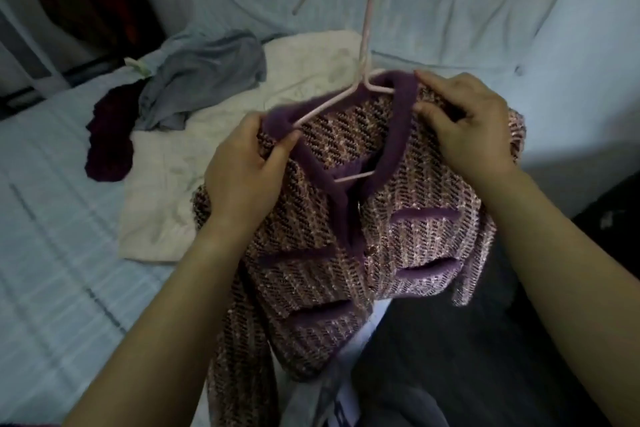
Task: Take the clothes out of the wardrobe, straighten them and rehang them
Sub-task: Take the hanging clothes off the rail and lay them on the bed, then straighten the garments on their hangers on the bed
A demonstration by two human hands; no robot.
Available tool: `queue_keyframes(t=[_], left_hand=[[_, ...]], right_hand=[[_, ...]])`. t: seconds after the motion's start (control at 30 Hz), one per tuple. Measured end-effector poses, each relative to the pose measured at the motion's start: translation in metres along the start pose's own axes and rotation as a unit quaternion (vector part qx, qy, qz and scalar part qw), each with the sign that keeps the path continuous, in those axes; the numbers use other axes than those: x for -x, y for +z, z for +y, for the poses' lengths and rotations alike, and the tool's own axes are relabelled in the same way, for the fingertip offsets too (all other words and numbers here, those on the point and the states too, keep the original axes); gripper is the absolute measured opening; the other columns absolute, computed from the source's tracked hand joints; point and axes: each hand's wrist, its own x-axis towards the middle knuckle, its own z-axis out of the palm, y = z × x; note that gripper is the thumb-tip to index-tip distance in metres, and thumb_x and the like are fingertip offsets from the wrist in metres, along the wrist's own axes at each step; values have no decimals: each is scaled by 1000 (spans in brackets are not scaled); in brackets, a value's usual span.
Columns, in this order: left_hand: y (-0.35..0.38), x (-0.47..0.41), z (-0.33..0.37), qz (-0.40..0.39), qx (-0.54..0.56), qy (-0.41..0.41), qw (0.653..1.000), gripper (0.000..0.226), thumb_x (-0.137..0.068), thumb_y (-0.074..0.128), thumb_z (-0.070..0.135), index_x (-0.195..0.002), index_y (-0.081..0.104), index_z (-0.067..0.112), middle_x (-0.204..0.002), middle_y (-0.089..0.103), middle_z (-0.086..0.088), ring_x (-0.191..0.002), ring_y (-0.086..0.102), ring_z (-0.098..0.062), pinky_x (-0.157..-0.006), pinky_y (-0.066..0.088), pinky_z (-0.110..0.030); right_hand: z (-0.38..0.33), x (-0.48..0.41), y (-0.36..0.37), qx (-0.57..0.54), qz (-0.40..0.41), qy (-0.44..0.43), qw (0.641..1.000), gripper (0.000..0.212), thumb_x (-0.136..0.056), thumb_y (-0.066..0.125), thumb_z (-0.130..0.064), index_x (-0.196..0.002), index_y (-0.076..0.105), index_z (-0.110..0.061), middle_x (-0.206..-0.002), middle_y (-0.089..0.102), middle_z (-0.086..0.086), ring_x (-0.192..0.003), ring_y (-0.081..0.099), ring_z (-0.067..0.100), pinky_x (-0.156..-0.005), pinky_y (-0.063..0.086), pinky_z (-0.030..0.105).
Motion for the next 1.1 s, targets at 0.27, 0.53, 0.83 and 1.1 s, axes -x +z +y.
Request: queue_keyframes(t=[0.27, 0.53, 0.83, 1.1], left_hand=[[106, -140, -80, -1, -79, -79, 994, 26, -91, 56, 39, -106, 56, 18, -98, 63, -2, -91, 59, -25, -74, 46, -39], [189, -233, -169, -69, -241, -184, 951, 28, -88, 57, 40, -104, 55, 17, -102, 59, -7, -93, 57, -31, -75, 47, -43], [218, -172, -190, -143, -294, -281, 902, 54, -93, 37, 57, -142, 35, 33, -145, 40, 4, -134, 35, -21, -105, 17, -68], [160, -4, -161, -47, -236, -414, 878, 71, -84, 22, 68, -140, 41, 28, -145, 43, 2, -131, 41, -21, -102, 37, -49]], right_hand=[[131, -112, 133, 15, -144, 18, 989, 37, -87, 59, -38, -124, 59, -32, -102, 65, 5, -94, 57, 24, -81, 44, 36], [239, -178, 268, 86, -294, 12, 952, 38, -91, 49, -45, -127, 53, -36, -101, 61, 8, -99, 55, 31, -82, 44, 44], [232, -141, 297, 94, -402, -90, 906, 45, -86, 54, -41, -123, 58, -16, -121, 57, 14, -110, 53, 36, -94, 42, 46], [130, -28, 286, -18, -581, -132, 803, 56, -91, 40, -47, -137, 45, -15, -138, 47, 14, -126, 42, 34, -104, 36, 46]])
